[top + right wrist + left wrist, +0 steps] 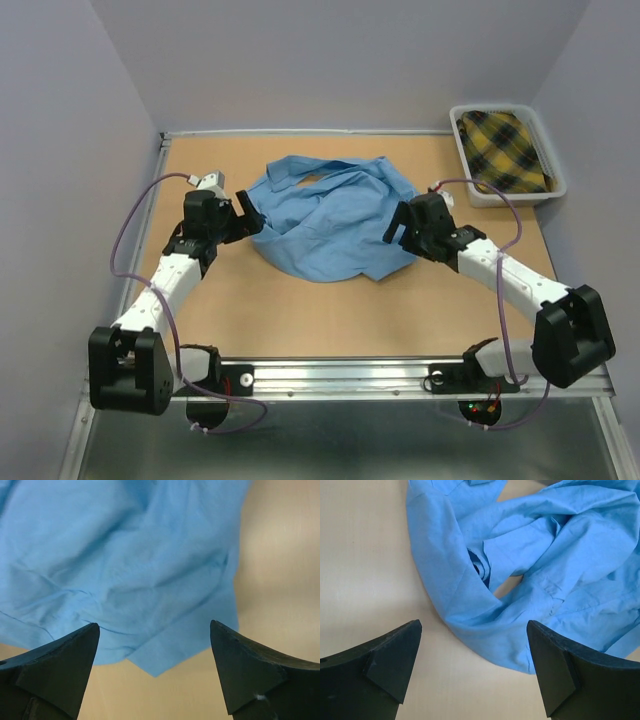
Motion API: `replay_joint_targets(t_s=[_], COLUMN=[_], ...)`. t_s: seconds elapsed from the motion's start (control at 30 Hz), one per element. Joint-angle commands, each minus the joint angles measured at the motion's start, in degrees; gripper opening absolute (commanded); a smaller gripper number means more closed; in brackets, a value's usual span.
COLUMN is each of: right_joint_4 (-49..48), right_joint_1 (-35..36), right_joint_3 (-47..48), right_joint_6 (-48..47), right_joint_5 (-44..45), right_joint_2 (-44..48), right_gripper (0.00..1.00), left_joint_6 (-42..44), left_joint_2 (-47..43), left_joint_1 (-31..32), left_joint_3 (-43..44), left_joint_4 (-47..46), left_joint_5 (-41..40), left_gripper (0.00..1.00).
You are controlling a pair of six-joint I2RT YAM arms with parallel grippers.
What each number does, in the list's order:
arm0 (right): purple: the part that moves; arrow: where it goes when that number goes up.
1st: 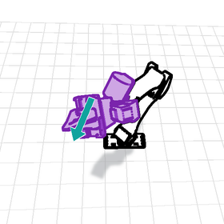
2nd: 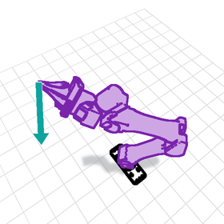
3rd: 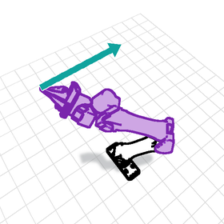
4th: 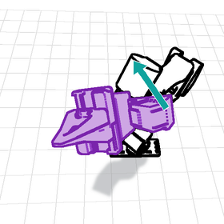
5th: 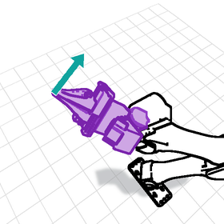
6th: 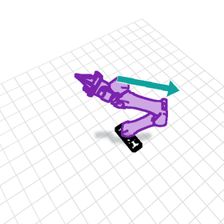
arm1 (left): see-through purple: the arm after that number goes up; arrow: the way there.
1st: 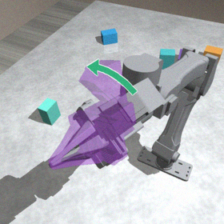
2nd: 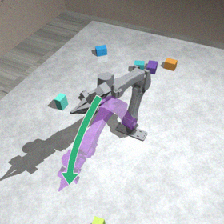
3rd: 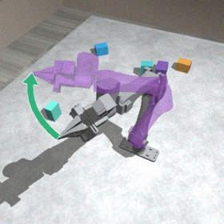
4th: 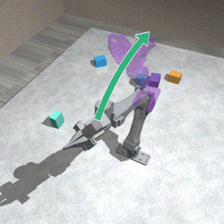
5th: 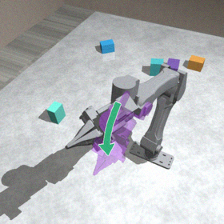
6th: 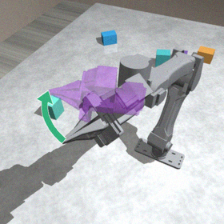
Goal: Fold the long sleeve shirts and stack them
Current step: Move the shirt to the center of the board, then flatten the shirt out
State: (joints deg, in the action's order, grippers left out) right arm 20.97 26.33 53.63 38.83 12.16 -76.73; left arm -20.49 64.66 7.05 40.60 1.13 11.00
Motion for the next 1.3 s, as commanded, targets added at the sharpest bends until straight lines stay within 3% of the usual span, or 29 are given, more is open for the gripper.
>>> replay_joint_targets(t_s=[0.0, 0.13, 0.3, 0.53, 0.63, 0.8, 0.9, 0.93, 1.0, 1.03, 1.17, 1.27], right_joint_4=[-0.1, -0.9, -10.1, -20.3, -23.3, -23.5, -23.5, -23.4, -23.3, -23.3, -21.2, -14.6], right_joint_1=[0.9, 1.4, 1.6, 4.0, 4.1, 4.1, 3.9, 3.6, 3.0, 2.0, -2.7, -7.2], right_joint_3=[-7.6, -12.6, -19.9, -22.8, -23.1, -22.3, -21.4, -21.2, -20.7, -20.1, -15.3, -8.3], right_joint_6=[13.6, 21.0, 29.4, 34.2, 35.2, 33.3, 31.1, 29.8, 28.3, 27.4, 20.1, 10.7], right_joint_5=[2.5, 2.4, -3.6, -7.5, -6.2, -2.8, -1.3, -1.2, -1.0, -0.9, -0.4, -0.5], right_joint_2=[4.2, 6.8, 8.2, 2.0, 0.4, -0.3, -1.1, -1.7, -1.9, -1.9, -2.9, -6.0], right_gripper=[0.96, 0.92, 0.86, 0.82, 0.74, 0.58, 0.37, 0.23, 0.10, 0.01, 0.00, 0.01], left_joint_6=[-3.8, -5.0, -6.8, -9.9, -14.9, -18.6, -19.8, -20.5, -21.0, -22.0, -25.7, -30.5], left_joint_2=[4.1, 9.3, 16.0, 23.8, 24.7, 24.4, 24.2, 23.7, 22.5, 21.6, 13.0, 1.1], left_joint_1=[0.2, 0.2, 0.4, 1.3, 2.0, 4.9, 6.7, 7.4, 7.8, 8.1, 11.2, 16.4], left_joint_3=[6.1, 8.9, 13.2, 16.4, 13.3, 6.3, 3.1, 2.2, 0.2, -1.9, -8.1, -11.8], left_joint_4=[-1.4, -3.2, -4.8, -5.6, -7.8, -12.1, -12.6, -12.5, -12.3, -11.9, -10.8, -8.2], left_joint_5=[0.9, 0.9, 0.2, -1.0, -2.2, -3.9, -4.5, -4.3, -4.0, -3.5, -2.7, -3.4], left_gripper=[0.98, 0.98, 0.98, 0.95, 0.91, 0.74, 0.40, 0.20, 0.08, 0.07, 0.09, 0.11])
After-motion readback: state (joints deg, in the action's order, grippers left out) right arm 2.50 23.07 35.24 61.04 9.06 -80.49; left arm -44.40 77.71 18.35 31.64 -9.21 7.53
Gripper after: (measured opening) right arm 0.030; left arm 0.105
